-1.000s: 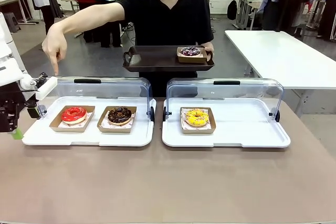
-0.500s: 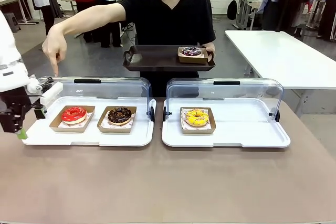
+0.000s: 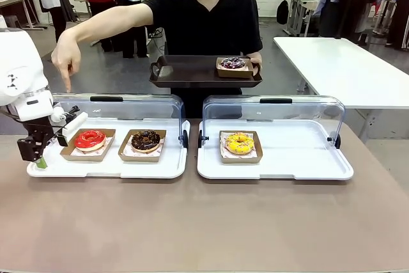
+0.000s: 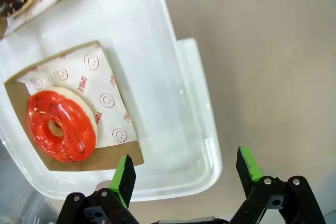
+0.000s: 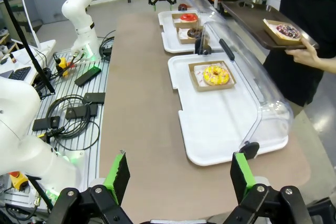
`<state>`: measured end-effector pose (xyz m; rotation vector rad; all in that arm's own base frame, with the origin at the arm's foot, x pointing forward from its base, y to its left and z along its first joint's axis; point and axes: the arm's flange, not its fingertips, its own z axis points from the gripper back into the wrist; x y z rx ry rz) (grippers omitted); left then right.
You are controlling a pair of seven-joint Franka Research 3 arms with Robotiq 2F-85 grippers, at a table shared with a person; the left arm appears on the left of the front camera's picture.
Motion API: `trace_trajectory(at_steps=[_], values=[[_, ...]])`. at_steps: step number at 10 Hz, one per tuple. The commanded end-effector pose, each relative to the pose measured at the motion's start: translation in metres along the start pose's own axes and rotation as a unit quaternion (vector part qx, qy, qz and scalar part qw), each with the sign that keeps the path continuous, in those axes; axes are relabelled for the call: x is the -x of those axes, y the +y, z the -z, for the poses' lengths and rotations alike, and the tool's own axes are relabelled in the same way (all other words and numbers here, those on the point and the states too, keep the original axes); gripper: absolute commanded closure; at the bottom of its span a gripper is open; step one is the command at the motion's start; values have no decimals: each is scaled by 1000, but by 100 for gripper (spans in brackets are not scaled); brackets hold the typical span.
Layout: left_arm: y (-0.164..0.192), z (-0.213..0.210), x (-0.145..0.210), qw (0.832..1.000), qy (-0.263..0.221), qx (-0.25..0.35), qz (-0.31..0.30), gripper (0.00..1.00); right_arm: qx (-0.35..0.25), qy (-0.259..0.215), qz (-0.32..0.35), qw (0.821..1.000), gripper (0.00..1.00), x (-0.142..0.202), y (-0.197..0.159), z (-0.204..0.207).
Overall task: Provide the desired donut to the person.
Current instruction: Pick up and lift the Paper togo box containing the Donut pointed at by the person.
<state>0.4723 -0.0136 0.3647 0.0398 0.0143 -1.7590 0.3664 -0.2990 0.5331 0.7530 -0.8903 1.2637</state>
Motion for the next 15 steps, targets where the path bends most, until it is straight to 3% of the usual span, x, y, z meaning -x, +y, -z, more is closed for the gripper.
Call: trace_trajectory(at_steps=[1,13,14,15], values=[[10,9,12,1000,-7,-20,15,0,-3,-1,0,1000,0,0,1,0],[31,40,12,999,-23,-26,-6,0,-3,-1,0,1000,0,0,1,0],[30,41,11,999,-21,-30,-7,54,-3,-1,0,1000,0,0,1,0],[30,40,11,999,-24,-32,-8,55,-3,-1,0,1000,0,0,1,0]])
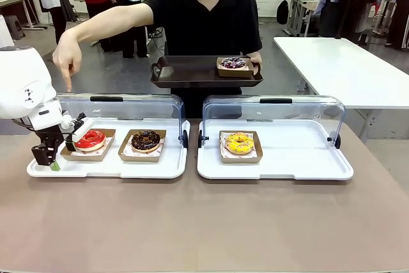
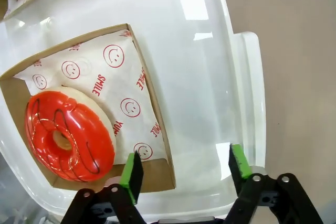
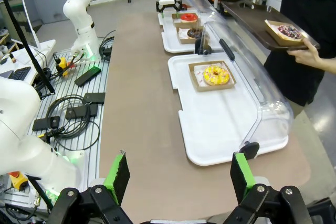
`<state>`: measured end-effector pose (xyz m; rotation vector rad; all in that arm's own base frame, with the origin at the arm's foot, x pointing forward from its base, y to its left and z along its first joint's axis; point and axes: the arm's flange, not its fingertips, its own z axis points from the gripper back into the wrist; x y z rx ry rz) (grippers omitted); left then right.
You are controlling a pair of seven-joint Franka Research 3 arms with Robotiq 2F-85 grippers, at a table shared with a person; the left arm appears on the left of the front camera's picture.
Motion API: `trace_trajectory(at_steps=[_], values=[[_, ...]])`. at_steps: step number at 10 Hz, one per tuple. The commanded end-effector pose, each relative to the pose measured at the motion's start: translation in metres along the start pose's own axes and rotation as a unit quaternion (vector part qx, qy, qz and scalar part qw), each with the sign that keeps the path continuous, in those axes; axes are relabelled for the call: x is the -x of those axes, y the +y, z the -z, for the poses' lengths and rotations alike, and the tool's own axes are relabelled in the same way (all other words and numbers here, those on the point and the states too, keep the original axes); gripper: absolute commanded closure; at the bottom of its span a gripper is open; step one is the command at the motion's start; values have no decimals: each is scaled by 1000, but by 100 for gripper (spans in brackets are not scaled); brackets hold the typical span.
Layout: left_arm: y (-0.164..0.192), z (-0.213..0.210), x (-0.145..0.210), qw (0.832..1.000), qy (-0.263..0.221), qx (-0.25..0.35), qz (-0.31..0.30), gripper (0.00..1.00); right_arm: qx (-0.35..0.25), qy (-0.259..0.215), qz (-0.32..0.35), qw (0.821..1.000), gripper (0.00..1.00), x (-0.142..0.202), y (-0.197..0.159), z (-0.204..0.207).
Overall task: Provide the desired donut to the person.
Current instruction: Pick up and lift the Paper togo box containing the Donut pointed at by the person.
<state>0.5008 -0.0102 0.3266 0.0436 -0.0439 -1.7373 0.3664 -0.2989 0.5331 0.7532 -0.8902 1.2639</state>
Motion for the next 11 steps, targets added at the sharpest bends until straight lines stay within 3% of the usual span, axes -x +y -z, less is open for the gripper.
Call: trace_trajectory(at_steps=[1,2,3,11], values=[[5,1,3,1000,-10,-10,5,100,-2,-1,0,1000,0,0,1,0],[6,0,2,1000,-11,-10,4,60,-2,-1,0,1000,0,0,1,0],[4,0,2,1000,-14,-11,3,100,-2,-1,0,1000,0,0,1,0],[2,-7,2,1000,-20,-9,4,100,-2,-1,0,1000,0,0,1,0]])
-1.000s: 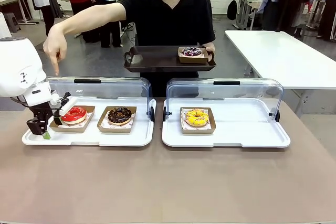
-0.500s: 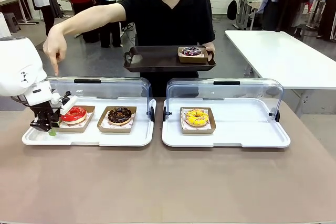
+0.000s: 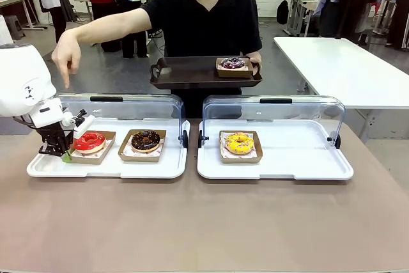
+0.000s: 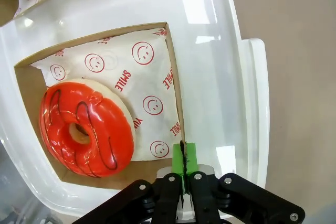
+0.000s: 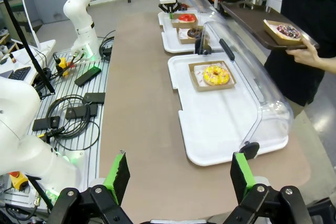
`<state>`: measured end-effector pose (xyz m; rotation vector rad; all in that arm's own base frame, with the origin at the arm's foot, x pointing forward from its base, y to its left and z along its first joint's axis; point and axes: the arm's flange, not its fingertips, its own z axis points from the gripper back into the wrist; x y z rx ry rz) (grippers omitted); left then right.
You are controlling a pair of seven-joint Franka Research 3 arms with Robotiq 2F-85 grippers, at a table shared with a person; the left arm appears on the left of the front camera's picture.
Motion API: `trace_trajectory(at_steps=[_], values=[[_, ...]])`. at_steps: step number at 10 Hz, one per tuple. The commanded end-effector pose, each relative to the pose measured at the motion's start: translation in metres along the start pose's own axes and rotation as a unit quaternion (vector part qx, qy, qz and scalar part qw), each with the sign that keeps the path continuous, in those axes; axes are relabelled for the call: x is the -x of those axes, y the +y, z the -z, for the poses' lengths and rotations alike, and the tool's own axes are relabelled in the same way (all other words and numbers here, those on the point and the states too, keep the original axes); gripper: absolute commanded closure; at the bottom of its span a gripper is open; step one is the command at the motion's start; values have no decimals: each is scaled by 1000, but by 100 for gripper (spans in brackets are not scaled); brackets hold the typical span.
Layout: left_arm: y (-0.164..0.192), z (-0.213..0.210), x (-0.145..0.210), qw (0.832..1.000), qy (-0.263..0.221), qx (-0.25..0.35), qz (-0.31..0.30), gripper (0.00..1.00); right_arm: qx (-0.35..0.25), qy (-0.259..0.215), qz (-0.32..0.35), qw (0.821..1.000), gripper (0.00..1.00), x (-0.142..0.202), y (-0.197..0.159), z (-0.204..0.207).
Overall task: Provide the desired donut to the person.
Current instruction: Pick up and lift the Paper togo box containing the Donut pointed at by the person.
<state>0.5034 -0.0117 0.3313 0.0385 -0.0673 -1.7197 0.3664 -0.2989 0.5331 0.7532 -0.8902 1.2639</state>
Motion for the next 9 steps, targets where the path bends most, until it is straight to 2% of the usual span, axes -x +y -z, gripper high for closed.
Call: trace_trajectory(at_steps=[1,4,5,7,9], values=[[-9,-12,0,1000,-11,7,17,100,-2,-1,0,1000,0,0,1,0],[-67,-91,-12,995,-25,92,-12,100,-2,-1,0,1000,0,0,1,0],[-91,-122,-14,995,-27,97,-22,100,-2,-1,0,1000,0,0,1,0],[-129,-173,-25,996,-20,87,-21,100,-2,-1,0,1000,0,0,1,0],[-164,-221,-42,999,-2,42,-7,100,-2,-1,0,1000,0,0,1,0]])
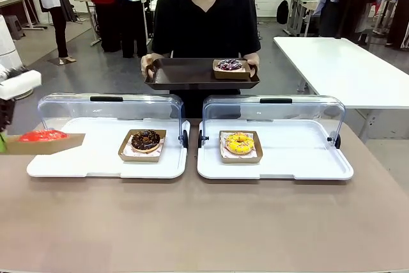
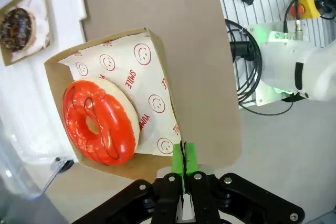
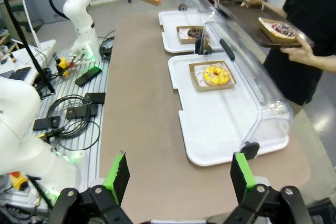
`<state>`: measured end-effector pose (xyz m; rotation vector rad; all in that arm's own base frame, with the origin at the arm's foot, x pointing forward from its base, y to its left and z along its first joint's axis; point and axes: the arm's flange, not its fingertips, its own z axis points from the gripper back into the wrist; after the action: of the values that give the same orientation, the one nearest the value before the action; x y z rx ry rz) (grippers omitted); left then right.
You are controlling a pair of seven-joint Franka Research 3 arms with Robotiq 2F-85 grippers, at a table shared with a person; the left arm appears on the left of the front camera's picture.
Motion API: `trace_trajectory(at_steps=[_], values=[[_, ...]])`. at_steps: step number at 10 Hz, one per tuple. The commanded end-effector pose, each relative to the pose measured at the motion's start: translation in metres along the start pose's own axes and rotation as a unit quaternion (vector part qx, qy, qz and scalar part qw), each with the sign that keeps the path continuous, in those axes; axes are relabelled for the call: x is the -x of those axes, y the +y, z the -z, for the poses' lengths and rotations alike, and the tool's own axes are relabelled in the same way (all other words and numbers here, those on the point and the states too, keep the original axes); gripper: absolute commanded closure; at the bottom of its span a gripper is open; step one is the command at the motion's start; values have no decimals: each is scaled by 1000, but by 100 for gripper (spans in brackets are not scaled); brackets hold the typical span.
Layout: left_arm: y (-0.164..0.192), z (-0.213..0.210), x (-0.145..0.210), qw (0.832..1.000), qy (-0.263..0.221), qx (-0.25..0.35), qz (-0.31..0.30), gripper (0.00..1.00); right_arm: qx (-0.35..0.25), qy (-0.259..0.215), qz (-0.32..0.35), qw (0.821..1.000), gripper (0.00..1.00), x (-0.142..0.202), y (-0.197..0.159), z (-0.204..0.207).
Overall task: Provide the desired donut to the person.
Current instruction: Pick up and lift the Paper togo box containing the Donut pointed at by the person.
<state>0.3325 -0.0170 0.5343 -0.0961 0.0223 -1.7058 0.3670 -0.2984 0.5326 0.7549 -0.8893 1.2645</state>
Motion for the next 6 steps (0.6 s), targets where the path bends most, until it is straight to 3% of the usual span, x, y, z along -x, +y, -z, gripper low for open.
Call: trace_trajectory(at_steps=[1,3,6], values=[[-23,-25,-17,998,24,-59,0,100,-2,-1,0,1000,0,0,2,-1],[-29,-62,-30,994,26,-106,-11,100,-2,-1,0,1000,0,0,2,-1],[-27,-78,-32,991,27,-126,-25,100,-2,-1,0,1000,0,0,2,-1]])
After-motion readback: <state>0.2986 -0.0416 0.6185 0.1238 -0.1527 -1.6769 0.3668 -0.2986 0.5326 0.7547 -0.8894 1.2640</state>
